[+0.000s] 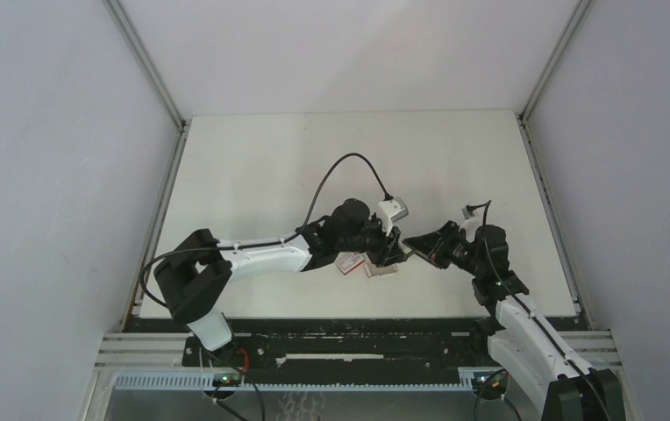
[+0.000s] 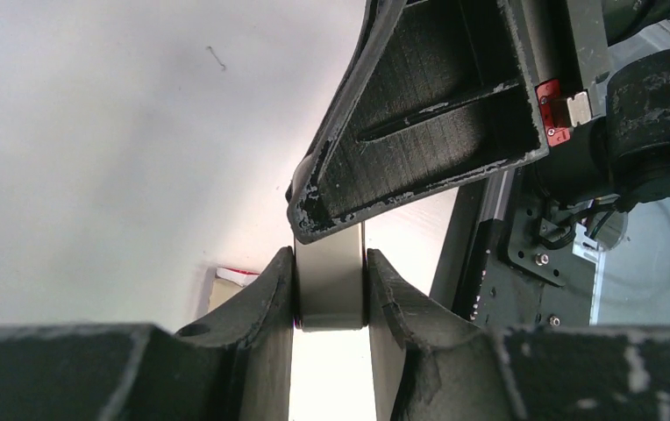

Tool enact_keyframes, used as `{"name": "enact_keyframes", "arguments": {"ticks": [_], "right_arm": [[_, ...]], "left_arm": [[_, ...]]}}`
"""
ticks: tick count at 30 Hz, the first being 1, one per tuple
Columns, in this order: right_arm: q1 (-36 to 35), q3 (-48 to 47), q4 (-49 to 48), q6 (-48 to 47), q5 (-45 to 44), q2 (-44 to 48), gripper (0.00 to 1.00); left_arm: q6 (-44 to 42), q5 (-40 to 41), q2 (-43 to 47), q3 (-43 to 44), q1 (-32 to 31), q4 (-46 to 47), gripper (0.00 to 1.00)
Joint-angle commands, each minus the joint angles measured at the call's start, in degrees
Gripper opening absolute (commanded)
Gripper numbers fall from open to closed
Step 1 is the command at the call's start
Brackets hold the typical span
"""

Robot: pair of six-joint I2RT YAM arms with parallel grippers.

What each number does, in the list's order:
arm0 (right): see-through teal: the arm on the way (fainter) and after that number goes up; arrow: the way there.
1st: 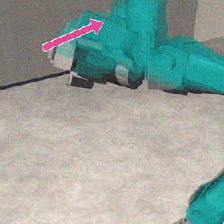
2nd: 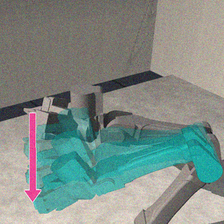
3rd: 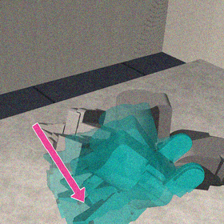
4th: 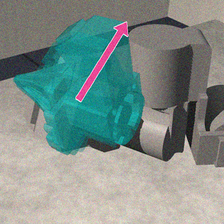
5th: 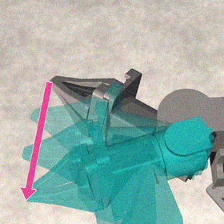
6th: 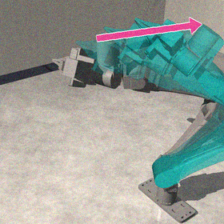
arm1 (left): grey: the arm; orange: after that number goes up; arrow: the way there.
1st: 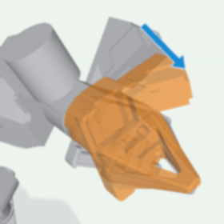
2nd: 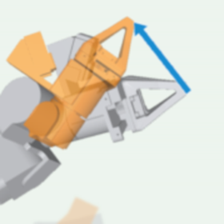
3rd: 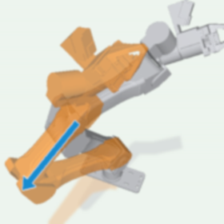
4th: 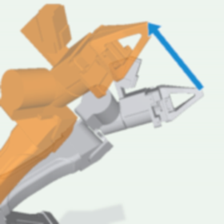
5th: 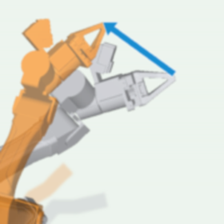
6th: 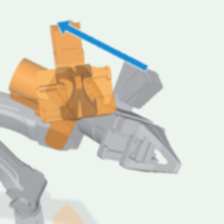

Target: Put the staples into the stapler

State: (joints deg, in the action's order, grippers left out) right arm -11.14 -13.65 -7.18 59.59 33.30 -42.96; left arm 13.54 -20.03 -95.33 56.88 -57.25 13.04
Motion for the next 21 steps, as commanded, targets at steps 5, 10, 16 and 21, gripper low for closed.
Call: {"name": "enact_keyframes", "arguments": {"ticks": [5,10,16,21], "right_arm": [[-1.7,-0.4,-1.2,0.1,-1.4,1.8,0.00],[-1.5,-0.7,0.5,-1.3,-3.2,4.6,0.00],[0.1,-3.5,3.3,-7.0,-0.4,3.9,0.99],[1.1,-4.0,4.9,-8.9,-0.4,4.0,1.00]], "left_arm": [[0.7,-1.4,3.1,-0.8,-0.6,3.8,0.00],[-0.2,-1.2,3.4,-0.7,-0.5,2.7,0.00],[-0.8,-1.4,3.6,-0.7,-0.6,2.2,0.00],[-1.0,-1.1,4.0,-0.5,-0.6,1.7,0.00]]}}
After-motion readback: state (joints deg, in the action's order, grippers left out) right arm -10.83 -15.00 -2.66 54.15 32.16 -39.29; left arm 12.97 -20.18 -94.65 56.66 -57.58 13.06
